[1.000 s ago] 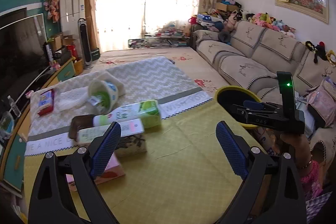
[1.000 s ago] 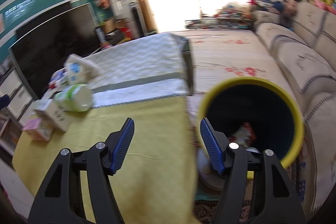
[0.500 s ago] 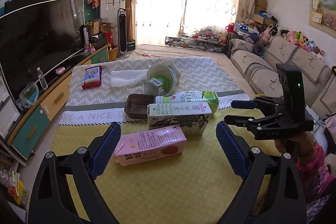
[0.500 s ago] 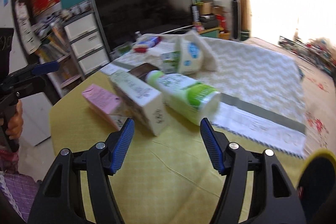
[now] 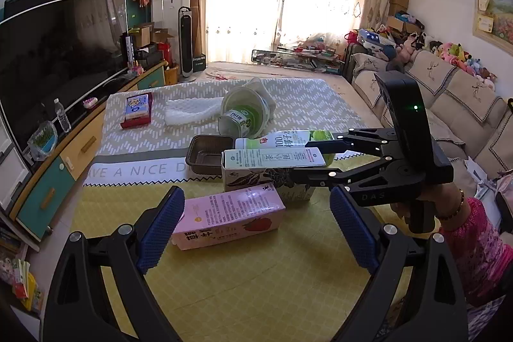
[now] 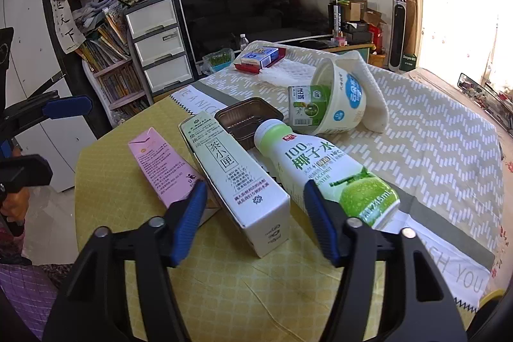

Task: Collect trash
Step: 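Grasp the white tea box with the right gripper and lift it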

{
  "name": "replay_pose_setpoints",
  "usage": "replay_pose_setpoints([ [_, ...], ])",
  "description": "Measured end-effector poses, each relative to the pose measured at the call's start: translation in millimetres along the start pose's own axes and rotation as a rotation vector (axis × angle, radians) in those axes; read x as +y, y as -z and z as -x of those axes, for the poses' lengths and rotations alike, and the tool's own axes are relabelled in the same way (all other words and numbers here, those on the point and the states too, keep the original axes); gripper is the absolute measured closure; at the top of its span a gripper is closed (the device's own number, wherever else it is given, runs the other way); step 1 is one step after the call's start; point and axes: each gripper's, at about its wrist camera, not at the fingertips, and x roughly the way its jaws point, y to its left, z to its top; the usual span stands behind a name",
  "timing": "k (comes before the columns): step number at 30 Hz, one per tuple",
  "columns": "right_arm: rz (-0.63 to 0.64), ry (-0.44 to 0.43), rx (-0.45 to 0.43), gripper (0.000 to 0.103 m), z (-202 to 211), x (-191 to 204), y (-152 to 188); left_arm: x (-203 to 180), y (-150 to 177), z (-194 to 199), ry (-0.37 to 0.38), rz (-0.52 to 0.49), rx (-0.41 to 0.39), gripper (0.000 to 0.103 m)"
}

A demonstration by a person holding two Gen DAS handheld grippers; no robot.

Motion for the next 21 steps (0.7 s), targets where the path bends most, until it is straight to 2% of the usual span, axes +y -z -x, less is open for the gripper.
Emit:
replay_pose_setpoints([
  [3,0.01,-0.018,0.015,0.055,-6,2,-1,-1,2,-3,0.002,-0.001,0.005,0.012],
  [5,0.018,-0.014,0.016,0.056,-6,5,-1,-1,3,-6,0.003,0.0,0.011,0.012],
  [10,-0.003,-0.035,0.011,0.067,1,8,9,-1,5,-11,0.008,0.0,0.02,0.012],
  [13,-0.012,-0.005,-0.005,0.075,11,10,17,-2,6,-13,0.011,-0.001,0.023,0.012],
  [21,-0.07,0.071,-0.098,0.075,60,18,45,-4,6,-15,0.025,-0.002,0.023,0.012],
])
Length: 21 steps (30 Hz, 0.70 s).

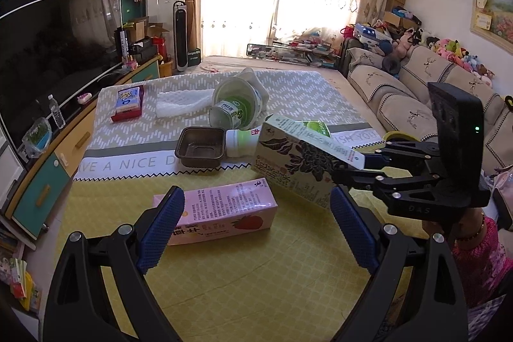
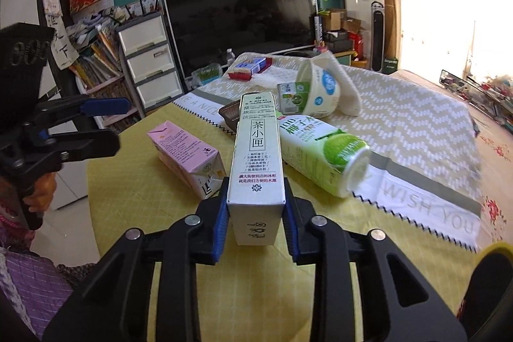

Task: Collect trash
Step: 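Grasp the white tea box with the right gripper and lift it, then release the tea box into the yellow bin with the right gripper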

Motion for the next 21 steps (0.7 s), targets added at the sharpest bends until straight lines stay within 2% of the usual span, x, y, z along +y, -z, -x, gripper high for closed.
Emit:
replay_pose_setpoints([
  [6,-0.044,0.059,-0.053,0.075,48,0,19,-6,0,0,0.012,-0.011,-0.002,0.012],
  [9,-0.066,0.155,-0.08,0.075,71,-1,30,-9,-1,0,0.021,-0.019,-0.003,0.012],
  [13,-0.157,0.291,-0.122,0.075,102,-19,49,-15,-1,-1,0.031,-0.028,0.0,0.012],
  [21,-0.418,0.557,-0.141,0.075,145,-93,92,-27,2,-4,0.048,-0.048,0.013,0.012],
])
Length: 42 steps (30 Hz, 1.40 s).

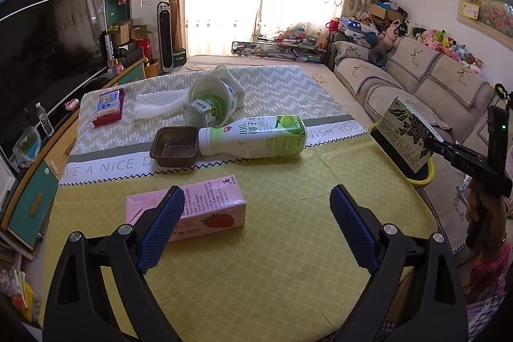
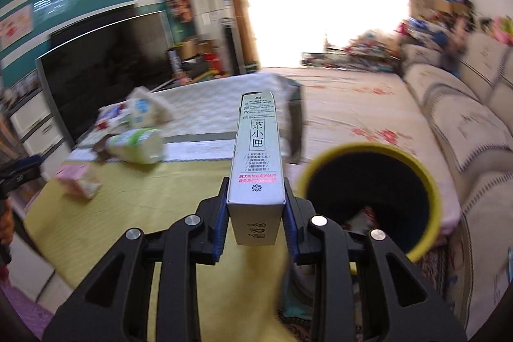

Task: Collect trash
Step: 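Release the tea box into the yellow bin with the right gripper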

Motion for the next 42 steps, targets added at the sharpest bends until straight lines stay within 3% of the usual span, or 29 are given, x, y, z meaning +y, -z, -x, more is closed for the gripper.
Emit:
replay_pose_setpoints([
  [2,-0.052,0.087,0.008,0.075,-7,-26,2,0,0,-3,0.004,0.0,0.005,0.012],
  [7,-0.127,0.212,0.048,0.075,-31,-73,5,-4,0,-9,0.005,-0.008,0.022,0.012],
  [15,-0.188,0.27,0.114,0.072,-73,-116,9,-10,-1,-18,0.011,-0.028,0.04,0.012],
  [22,-0.204,0.258,0.093,0.059,-72,-103,9,-9,1,-27,0.012,-0.028,0.06,0.012],
  [33,-0.184,0.228,0.088,0.057,-71,-77,4,-11,-8,-47,0.036,-0.044,0.069,0.012],
  [42,-0.176,0.219,0.086,0.055,-69,-69,0,28,-38,-63,-0.067,0.001,0.063,0.012],
])
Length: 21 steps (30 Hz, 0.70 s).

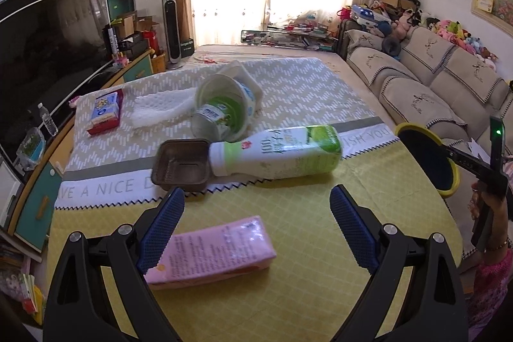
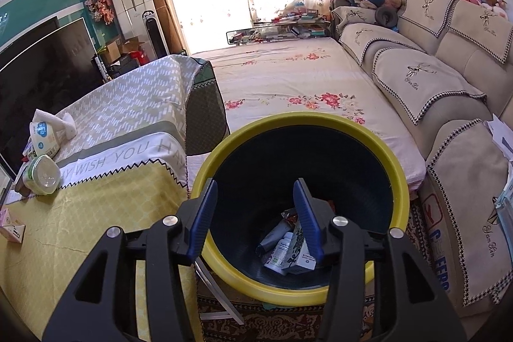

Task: Collect trash
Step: 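Release the tea box into the yellow bin with the right gripper, then grasp the brown plastic tray with the left gripper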

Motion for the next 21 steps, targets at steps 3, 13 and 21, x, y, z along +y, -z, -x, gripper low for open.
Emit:
replay_pose_setpoints([
  [3,0.001,-0.002,0.013,0.054,-4,1,2,22,-8,-12,-0.039,0.007,0.031,0.014],
  [13,0.018,-0.018,0.045,0.054,-15,14,6,48,-14,-68,-0.132,-0.049,0.181,0.021],
  [21,0.028,-0.015,0.058,0.053,-20,20,4,66,-21,-96,-0.122,-0.01,0.272,0.029],
])
